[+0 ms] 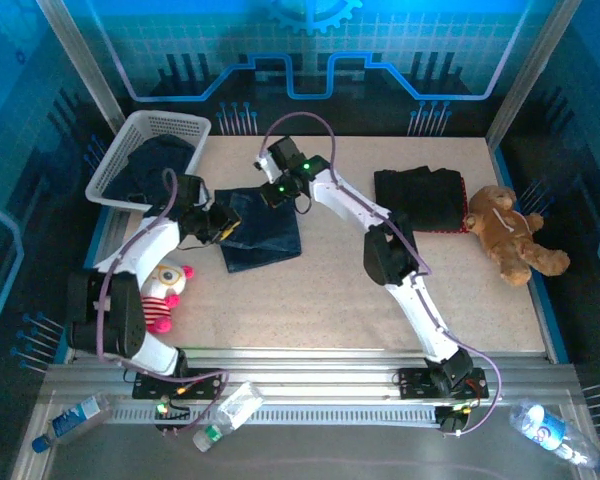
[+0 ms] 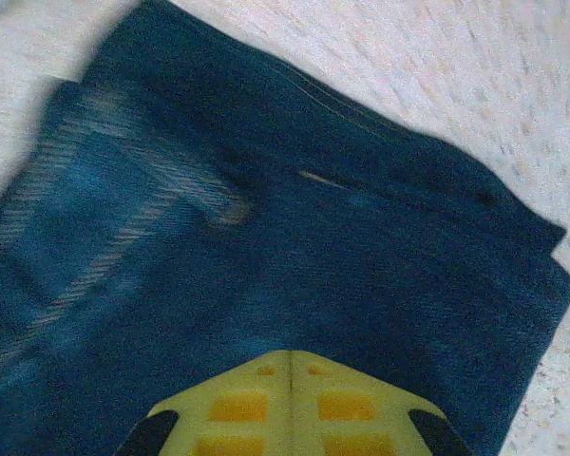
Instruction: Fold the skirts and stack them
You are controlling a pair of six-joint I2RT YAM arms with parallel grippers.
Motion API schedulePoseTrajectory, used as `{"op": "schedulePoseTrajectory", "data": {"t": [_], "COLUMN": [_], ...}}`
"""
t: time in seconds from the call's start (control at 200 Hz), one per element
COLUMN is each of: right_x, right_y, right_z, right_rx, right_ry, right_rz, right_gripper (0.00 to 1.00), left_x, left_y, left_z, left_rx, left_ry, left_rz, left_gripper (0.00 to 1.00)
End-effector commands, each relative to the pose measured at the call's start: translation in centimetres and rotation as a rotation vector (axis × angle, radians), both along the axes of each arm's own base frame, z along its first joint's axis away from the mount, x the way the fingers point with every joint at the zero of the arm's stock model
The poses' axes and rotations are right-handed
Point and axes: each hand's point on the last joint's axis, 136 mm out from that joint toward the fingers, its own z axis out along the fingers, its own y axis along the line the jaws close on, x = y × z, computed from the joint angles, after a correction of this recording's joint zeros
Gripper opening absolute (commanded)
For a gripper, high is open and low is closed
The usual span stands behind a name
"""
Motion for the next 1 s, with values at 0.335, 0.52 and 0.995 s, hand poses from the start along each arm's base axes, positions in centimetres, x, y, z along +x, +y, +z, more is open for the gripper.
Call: {"op": "schedulePoseTrajectory", "data": {"t": [0.335, 0.52, 0.995], "right_x": [-11.6, -11.4, -7.3], "right_y": [-0.8, -1.1, -8.9], "right_z": [-3.5, 0.1, 0.7], "right_rx": [0.279, 0.476, 0.126], "right_ry": [0.591, 0.549, 0.109], "right_rz": [-0.43, -0.6, -0.037], "right_gripper": [0.0, 0.2, 0.55], "left_x": [8.2, 11.9, 1.4], "left_y": [-2.2, -6.9, -1.2], "left_z": [-7.3, -4.3, 1.1], "left_rx": [0.067, 0.05, 0.138], "left_ry": [0.104, 0.027, -0.023], "left_rz": [-0.143, -0.27, -0.184], "left_gripper": [0.31, 0.31, 0.73]}}
